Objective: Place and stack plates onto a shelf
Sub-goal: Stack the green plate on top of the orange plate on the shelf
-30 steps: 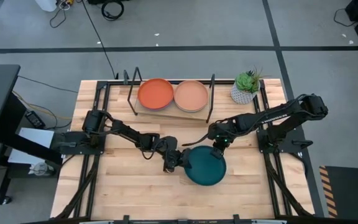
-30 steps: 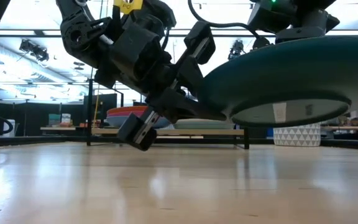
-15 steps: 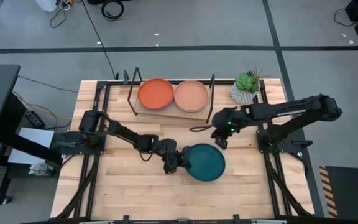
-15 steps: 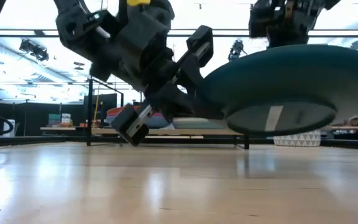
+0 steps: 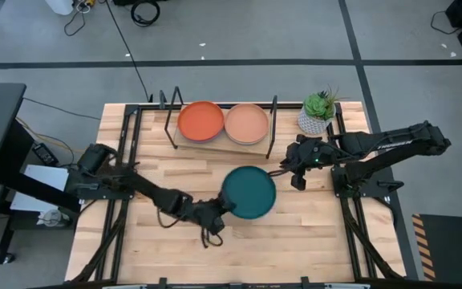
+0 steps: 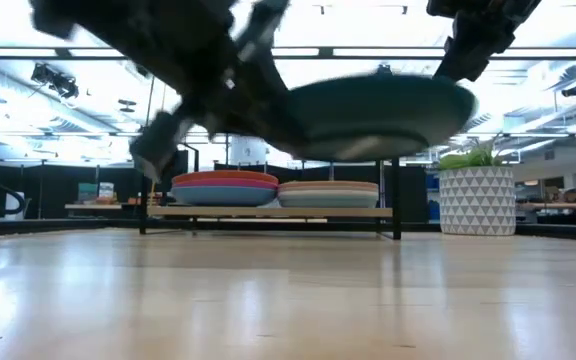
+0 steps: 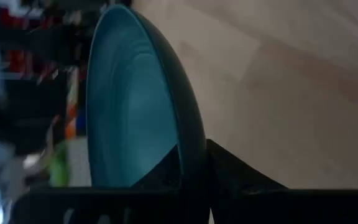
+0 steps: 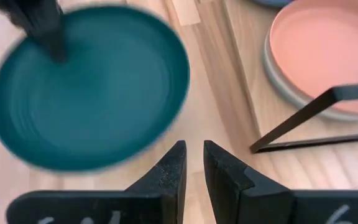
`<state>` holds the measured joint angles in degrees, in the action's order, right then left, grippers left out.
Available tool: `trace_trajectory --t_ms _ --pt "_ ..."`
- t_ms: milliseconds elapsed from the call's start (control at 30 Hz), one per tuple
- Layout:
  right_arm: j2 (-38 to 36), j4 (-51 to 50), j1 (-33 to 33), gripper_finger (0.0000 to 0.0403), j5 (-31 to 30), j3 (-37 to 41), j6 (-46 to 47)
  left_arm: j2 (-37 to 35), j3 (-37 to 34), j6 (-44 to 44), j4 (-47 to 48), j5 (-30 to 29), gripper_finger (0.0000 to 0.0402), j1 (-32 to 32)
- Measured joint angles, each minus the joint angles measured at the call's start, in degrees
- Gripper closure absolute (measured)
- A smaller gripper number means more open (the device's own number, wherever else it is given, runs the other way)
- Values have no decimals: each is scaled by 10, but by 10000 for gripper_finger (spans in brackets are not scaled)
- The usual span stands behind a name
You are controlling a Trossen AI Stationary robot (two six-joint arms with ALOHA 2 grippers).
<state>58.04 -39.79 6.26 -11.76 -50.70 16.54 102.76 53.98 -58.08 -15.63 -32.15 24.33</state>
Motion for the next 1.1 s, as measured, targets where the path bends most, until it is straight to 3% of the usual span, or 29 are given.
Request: trace_trajectory --t_ms 267,433,900,1100 --pt "0 24 1 341 -38 0 -92 -53 0 102 136 -171 356 32" --pt "0 43 -11 341 -41 0 -137 -93 0 128 196 -230 356 18" --pt "0 46 -38 341 -25 0 -168 -132 0 246 341 -234 356 -180" --pt "0 46 -38 341 -21 0 -168 -132 0 260 348 -168 356 -264"
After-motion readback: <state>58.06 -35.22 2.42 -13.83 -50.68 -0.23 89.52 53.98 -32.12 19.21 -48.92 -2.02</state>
